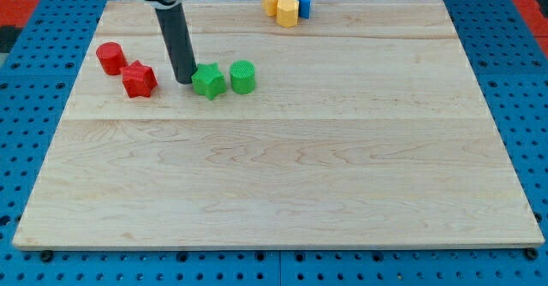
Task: Move the red star to the left of the green star
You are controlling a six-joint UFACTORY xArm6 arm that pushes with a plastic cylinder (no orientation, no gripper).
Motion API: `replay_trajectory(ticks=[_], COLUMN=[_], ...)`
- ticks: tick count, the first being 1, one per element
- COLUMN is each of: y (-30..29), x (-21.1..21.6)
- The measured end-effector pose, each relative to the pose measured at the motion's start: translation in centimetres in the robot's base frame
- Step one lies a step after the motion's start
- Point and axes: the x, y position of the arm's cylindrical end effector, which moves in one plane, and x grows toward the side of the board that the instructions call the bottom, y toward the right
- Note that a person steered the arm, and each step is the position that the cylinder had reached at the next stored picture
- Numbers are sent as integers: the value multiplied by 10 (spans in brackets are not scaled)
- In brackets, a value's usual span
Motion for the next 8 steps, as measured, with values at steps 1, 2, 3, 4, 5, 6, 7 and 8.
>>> replay_trajectory(ticks=[1, 2, 3, 4, 5, 6, 7, 8], y=[18, -40, -78, -171, -145, -92, -120, -107], x=[-1, 4, 50, 34, -12, -13, -12, 2])
